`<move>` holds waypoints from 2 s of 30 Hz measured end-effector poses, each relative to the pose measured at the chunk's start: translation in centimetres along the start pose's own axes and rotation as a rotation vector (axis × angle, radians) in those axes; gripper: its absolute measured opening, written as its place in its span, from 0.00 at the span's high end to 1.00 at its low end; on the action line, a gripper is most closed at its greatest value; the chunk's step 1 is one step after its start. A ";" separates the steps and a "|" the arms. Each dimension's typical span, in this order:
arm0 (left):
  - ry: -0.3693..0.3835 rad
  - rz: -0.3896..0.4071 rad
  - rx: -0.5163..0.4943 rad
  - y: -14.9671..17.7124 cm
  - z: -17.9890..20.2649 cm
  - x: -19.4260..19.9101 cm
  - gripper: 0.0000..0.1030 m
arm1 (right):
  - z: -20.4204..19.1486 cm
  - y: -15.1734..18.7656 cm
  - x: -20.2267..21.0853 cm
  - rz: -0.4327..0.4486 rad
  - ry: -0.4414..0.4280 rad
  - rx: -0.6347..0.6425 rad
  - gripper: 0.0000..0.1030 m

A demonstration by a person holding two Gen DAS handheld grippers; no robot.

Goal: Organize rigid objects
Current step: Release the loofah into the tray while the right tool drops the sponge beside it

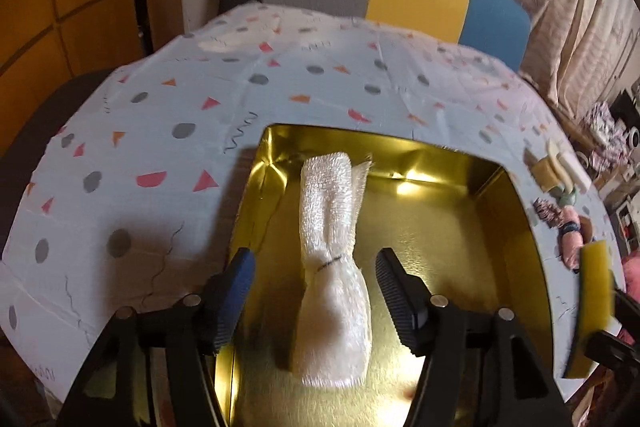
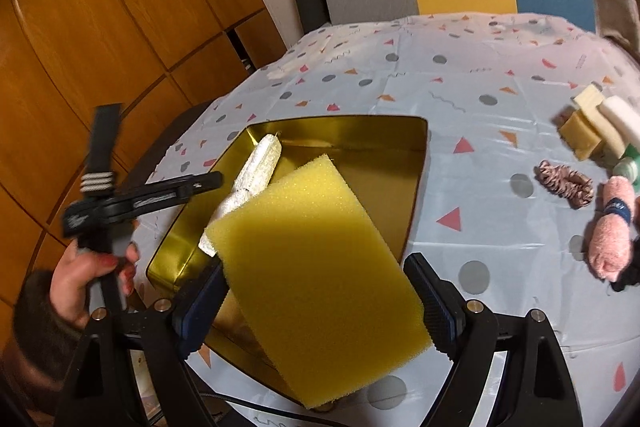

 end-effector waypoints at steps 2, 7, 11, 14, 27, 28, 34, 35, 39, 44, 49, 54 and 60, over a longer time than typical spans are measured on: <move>0.018 0.027 0.037 0.5 -0.2 0.8 0.38 | -0.4 -0.1 -0.7 -0.012 -0.004 -0.007 0.15; 0.082 0.079 0.145 2.8 0.3 2.2 0.38 | -1.8 -0.9 -2.8 -0.047 0.003 -0.014 0.14; 0.095 0.112 0.193 4.5 0.3 3.4 0.38 | -3.4 -1.9 -5.1 -0.085 0.016 -0.006 0.14; 0.096 0.131 0.215 5.1 0.1 4.1 0.38 | -4.6 -2.6 -7.0 -0.109 0.052 0.013 0.14; 0.083 0.179 0.288 6.9 -1.9 6.1 0.38 | -5.7 -6.9 -15.1 -0.180 0.064 -0.250 0.00; 0.083 0.182 0.291 7.0 -1.9 6.2 0.38 | -5.4 -6.8 -15.1 -0.190 0.055 -0.285 0.00; 0.104 0.215 0.318 7.2 -2.0 6.5 0.38 | -4.4 -4.9 -12.7 -0.175 0.045 -0.261 0.00; 0.109 0.219 0.320 7.2 -2.0 6.6 0.38 | -4.4 -4.5 -12.4 -0.174 0.048 -0.243 0.00; 0.115 0.232 0.318 6.9 -1.6 6.8 0.38 | -5.7 -3.7 -12.3 -0.175 0.017 -0.158 0.00; 0.106 0.242 0.309 6.8 -1.3 7.5 0.38 | -8.8 -4.1 -13.5 -0.172 -0.002 -0.095 0.00; 0.096 0.249 0.320 6.9 -1.5 8.0 0.38 | -11.6 -4.5 -13.6 -0.156 -0.048 -0.040 0.00; 0.096 0.263 0.325 6.9 -1.6 8.5 0.38 | -9.6 -4.2 -10.7 -0.111 -0.041 -0.034 0.00; 0.115 0.244 0.310 7.0 -0.1 7.8 0.38 | -5.4 -3.6 -5.9 -0.032 -0.003 -0.079 0.00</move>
Point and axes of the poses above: each gripper's, at about its wrist camera, not at the fingertips, and x roughly against the way its jaws point, z to its right, y to its underside, the point moved 7 cm from there along -x, roughly the way its jaws point, and after that the axes turned 15 degrees about y, right-handed, at the moved point
